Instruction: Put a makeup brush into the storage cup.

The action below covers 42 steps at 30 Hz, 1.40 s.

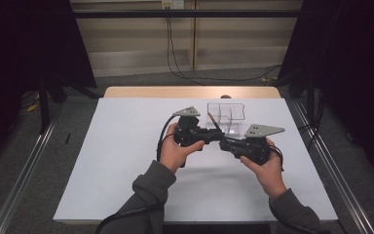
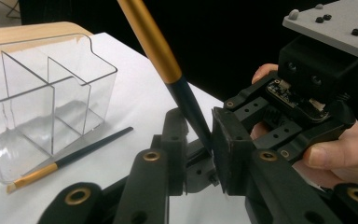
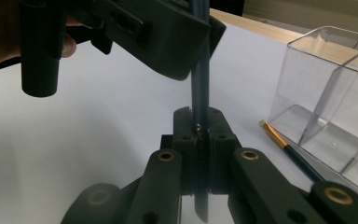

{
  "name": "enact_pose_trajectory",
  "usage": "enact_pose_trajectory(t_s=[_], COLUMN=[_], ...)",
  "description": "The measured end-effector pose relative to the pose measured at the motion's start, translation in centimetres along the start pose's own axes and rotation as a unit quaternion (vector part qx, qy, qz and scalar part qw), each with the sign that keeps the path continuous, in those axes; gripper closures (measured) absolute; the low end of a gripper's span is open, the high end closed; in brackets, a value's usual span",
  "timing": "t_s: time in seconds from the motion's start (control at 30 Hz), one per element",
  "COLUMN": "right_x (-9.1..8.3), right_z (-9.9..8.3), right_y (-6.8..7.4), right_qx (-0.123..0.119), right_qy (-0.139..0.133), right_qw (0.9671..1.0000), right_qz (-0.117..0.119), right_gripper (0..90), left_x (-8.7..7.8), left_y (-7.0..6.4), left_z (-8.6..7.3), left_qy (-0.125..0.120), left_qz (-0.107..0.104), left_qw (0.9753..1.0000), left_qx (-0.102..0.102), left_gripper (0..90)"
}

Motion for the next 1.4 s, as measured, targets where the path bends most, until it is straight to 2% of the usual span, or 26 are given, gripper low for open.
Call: enact_pose_trajectory(t_s=[0.13,0.3,0.37,0.5,0.67,0.83,1.03,1.23,1.27,1.37,1.4], right_x=[0.0,0.3,0.5,0.5,0.6,0.9,1.1,1.1,1.1,0.9,0.9], right_z=[-0.1,-0.2,-0.3,-0.1,0.0,0.0,0.0,0.0,0.0,-0.1,-0.1], right_y=[-0.1,0.0,0.2,0.3,0.6,0.8,1.0,1.1,1.1,0.9,0.8], right_qx=[0.003,0.009,0.011,0.014,0.022,0.026,0.026,0.028,0.027,0.028,0.026], right_qy=[-0.001,0.005,0.007,0.004,0.003,0.006,0.008,0.008,0.01,0.014,0.015], right_qw=[1.0,0.9999,0.9999,0.9999,0.9997,0.9996,0.9995,0.9995,0.9995,0.9995,0.9995], right_qz=[-0.002,-0.001,0.002,0.002,0.005,0.012,0.016,0.015,0.014,0.01,0.009], right_gripper=[84.9,84.8,84.3,83.8,82.0,79.4,77.7,72.8,71.5,64.7,61.9], left_x=[0.0,0.3,0.5,0.6,0.6,0.7,0.7,0.5,0.4,0.2,0.1], left_y=[0.0,-0.4,-0.5,-0.6,-0.6,-0.4,-0.4,-0.5,-0.5,-0.4,-0.3], left_z=[0.0,0.0,0.1,0.2,0.2,0.1,0.1,0.2,0.2,0.4,0.4], left_qy=[-0.005,-0.011,-0.01,-0.021,-0.029,-0.025,-0.02,-0.025,-0.023,-0.025,-0.021], left_qz=[-0.001,-0.014,-0.012,-0.01,-0.005,0.0,0.003,0.003,0.004,0.005,0.009], left_qw=[1.0,0.9997,0.9998,0.9995,0.9993,0.9993,0.9996,0.9994,0.9995,0.9994,0.9996], left_qx=[-0.007,-0.016,-0.009,-0.021,-0.023,-0.027,-0.021,-0.025,-0.021,-0.023,-0.017], left_gripper=[78.5,82.9,83.4,83.6,83.8,83.8,84.0,84.1,84.1,84.2,84.1])
Point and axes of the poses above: each handheld gripper's, and its own axes: x roughly forward along the jaws, z roughly out of its top, y roughly to its left, the point moved 5 cm from there along x, roughly forward along the jaws, and after that the axes turned 6 degrees about -y, right-handed, at the moved point
